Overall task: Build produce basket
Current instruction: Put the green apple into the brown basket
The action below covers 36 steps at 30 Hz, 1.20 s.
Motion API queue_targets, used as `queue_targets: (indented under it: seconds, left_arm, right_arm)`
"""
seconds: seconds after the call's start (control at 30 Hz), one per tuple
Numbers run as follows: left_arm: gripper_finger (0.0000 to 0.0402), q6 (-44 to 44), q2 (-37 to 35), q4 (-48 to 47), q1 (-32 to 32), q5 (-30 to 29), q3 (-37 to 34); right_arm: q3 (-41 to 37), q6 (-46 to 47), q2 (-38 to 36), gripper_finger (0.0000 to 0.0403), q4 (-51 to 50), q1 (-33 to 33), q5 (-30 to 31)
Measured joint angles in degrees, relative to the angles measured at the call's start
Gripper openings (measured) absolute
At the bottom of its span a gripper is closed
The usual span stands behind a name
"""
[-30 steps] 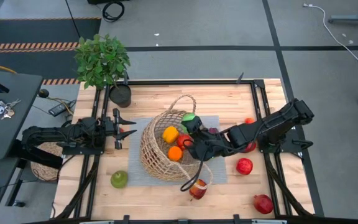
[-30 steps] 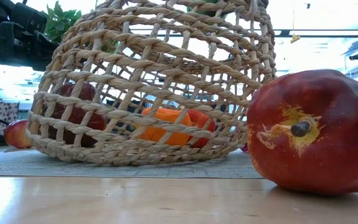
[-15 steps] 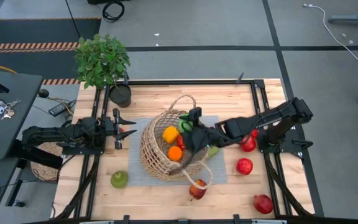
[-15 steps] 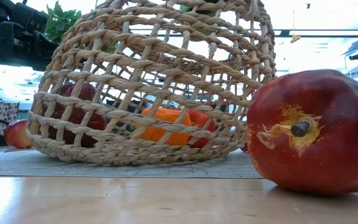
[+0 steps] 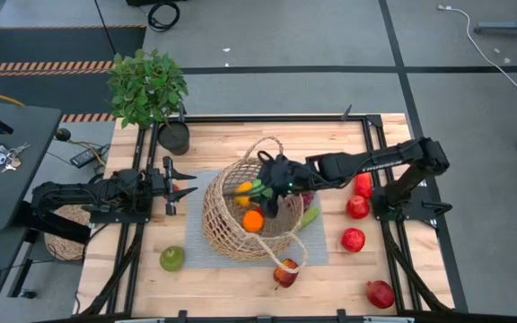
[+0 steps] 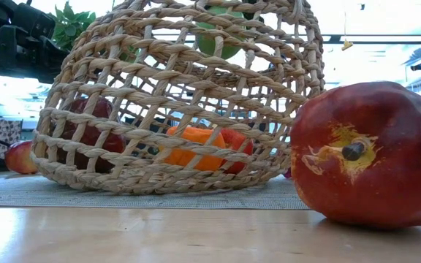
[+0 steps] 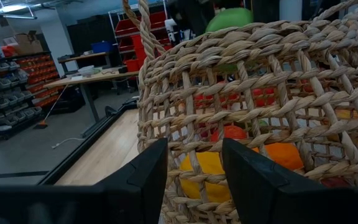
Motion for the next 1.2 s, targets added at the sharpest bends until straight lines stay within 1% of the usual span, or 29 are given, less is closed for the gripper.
queue_targets:
  seconds: [0.1,0.2,0.33,0.47,0.57,0.67,0.83,0.93,1.07,1.2]
  left_arm:
    - [0.016,0.0,0.0,0.0,0.0,0.0,0.0]
    - [0.016,0.0,0.0,0.0,0.0,0.0,0.0]
    - [0.016,0.0,0.0,0.0,0.0,0.0,0.0]
    - [0.016,0.0,0.0,0.0,0.0,0.0,0.0]
    - [0.016,0.0,0.0,0.0,0.0,0.0,0.0]
    - [0.016,0.0,0.0,0.0,0.0,0.0,0.0]
    - [0.016,0.0,0.0,0.0,0.0,0.0,0.0]
    - [0.016,0.0,0.0,0.0,0.0,0.0,0.0]
    - [0.016,0.0,0.0,0.0,0.0,0.0,0.0]
    - [0.016,0.0,0.0,0.0,0.0,0.0,0.0]
  right_arm:
    - [0.0,7.1,0.0,0.0348,0.0,-0.6,-2.4]
    - [0.0,11.4,0.0,0.0348,0.4,-1.0,-5.2]
    - [0.0,12.9,0.0,0.0348,2.5,-1.0,-9.3]
    - [0.0,12.9,0.0,0.0348,8.5,-1.0,-12.0]
    - [0.0,12.8,0.0,0.0348,11.6,-1.0,-12.2]
    - [0.0,12.5,0.0,0.0348,11.9,-0.9,-12.2]
    - [0.0,7.7,0.0,0.0348,12.1,-0.9,-12.2]
    - [-0.3,2.0,0.0,0.0348,12.2,-0.8,-11.1]
    - [-3.5,-4.2,0.1,0.0348,12.2,0.0,-6.1]
    - [-7.8,-5.6,0.1,0.0348,15.2,0.0,-5.2]
